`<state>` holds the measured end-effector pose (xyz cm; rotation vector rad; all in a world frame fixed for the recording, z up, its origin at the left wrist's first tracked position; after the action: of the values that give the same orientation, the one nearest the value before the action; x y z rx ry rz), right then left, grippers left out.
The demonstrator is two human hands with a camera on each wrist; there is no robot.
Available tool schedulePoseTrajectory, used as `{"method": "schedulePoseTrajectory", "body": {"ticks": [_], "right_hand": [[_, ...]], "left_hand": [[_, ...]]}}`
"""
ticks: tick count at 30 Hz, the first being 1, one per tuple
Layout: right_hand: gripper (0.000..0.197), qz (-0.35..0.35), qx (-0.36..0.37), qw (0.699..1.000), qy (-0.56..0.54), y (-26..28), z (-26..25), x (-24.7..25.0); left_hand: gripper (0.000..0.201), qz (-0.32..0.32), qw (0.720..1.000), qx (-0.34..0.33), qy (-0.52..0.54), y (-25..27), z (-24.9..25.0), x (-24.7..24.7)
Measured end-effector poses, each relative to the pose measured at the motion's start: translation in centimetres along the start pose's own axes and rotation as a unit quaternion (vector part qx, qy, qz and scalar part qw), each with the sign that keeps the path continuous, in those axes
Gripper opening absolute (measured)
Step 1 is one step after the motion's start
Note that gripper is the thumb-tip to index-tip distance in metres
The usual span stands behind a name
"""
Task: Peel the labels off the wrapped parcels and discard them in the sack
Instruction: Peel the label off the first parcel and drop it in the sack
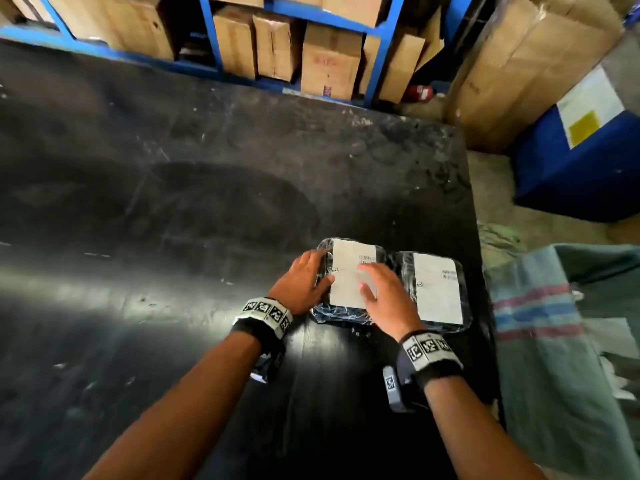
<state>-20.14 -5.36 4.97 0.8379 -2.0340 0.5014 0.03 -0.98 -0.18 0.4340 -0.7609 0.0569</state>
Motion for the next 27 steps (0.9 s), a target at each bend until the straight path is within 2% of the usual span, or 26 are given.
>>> {"method": "schedulePoseTrajectory", "body": {"ticks": [4, 9, 15, 19, 24, 27], "right_hand": [[0.038, 0.004, 0.009, 1.000, 0.028, -3.6, 1.4, -1.2], [0.036, 0.013, 0.011, 0.999, 0.033, -6.6, 2.3, -2.7], [0.037, -0.030, -0.012, 0.998, 0.057, -9.3, 3.0, -3.1], [0.031, -0.045, -0.033, 0.995, 0.079, -10.6, 3.1, -3.1], [0.018, -0.001, -0.067, 0.997, 0.045, -11.4, 2.9, -3.0], [0.015, -0.001, -0.064, 0.997, 0.039, -11.3, 2.7, -3.1]], "left_hand": [[0.063, 0.010, 1.000, 0.003, 0.001, -2.4, 0.3, -0.5], [0.055, 0.013, 0.998, -0.008, 0.056, -4.3, -0.7, -2.0], [0.050, 0.034, 0.992, 0.024, 0.115, -4.4, -0.9, -3.2], [0.048, 0.042, 0.992, 0.027, 0.116, -4.7, -1.1, -3.5], [0.047, 0.050, 0.992, 0.026, 0.109, -4.8, -1.1, -3.6], [0.046, 0.049, 0.993, 0.036, 0.103, -4.7, -0.9, -3.6]]}}
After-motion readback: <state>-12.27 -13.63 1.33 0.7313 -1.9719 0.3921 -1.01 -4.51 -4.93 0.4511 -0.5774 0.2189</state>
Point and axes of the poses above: each hand's wrist, its own y-axis away from the middle knuckle, its own x-axis out of the back of the hand, z = x × y, the point moved 1 cm from there along -y, towards the middle knuckle, and after that the axes turned 15 degrees about x, right-handed, at the moved point
